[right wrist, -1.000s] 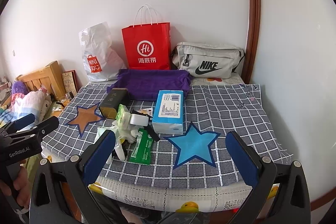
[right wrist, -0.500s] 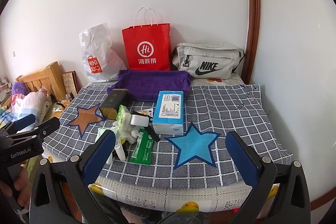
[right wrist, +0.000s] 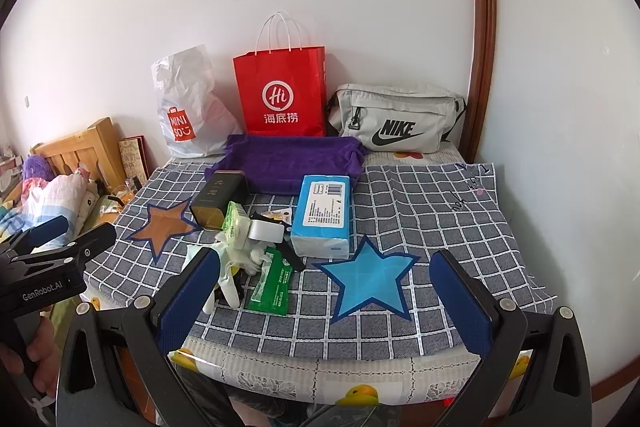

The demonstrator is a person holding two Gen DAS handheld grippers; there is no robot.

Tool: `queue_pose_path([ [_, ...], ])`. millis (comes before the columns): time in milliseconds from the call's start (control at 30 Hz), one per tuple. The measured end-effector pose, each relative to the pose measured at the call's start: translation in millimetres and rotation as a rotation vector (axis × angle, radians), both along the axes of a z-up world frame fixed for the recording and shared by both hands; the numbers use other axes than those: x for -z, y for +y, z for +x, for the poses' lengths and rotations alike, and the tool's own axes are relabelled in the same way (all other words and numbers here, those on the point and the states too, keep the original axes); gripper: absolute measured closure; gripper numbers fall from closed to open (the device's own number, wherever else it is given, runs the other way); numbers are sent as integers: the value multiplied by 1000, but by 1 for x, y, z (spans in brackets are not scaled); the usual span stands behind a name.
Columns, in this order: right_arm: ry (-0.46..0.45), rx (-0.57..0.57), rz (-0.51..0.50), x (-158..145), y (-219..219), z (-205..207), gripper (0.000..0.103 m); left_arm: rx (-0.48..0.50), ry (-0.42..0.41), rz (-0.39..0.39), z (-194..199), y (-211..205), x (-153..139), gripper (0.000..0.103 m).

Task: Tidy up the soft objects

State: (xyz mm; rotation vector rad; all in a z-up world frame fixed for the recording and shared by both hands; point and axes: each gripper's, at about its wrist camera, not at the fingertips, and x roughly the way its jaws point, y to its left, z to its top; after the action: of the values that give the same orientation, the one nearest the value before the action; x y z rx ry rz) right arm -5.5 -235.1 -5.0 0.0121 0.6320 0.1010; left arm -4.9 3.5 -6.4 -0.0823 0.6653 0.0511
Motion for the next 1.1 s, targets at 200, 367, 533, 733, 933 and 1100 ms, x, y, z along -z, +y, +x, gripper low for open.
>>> queue_pose_path([
  [200,-4,1,1,-1,-1,-2,0,2,0,4,0,1,-1,0],
  [367,-6,-1,-1,-1,0,-2,0,0,1,4,0,1,0,0],
  [533,-8,-1,-1,-2,1,-3,0,1,0,3,0,1,-1,0],
  [733,-10,-4,1,-2,0,-4,0,3,2,5,1,0,-1,0],
  [933,-12,-3,3,-2,0,-5,0,0,2,7,1,-1,-1,0],
  [1100,-14,-7,4,-3,0,-4,0,7,7,-2,2,-1,-1,0],
])
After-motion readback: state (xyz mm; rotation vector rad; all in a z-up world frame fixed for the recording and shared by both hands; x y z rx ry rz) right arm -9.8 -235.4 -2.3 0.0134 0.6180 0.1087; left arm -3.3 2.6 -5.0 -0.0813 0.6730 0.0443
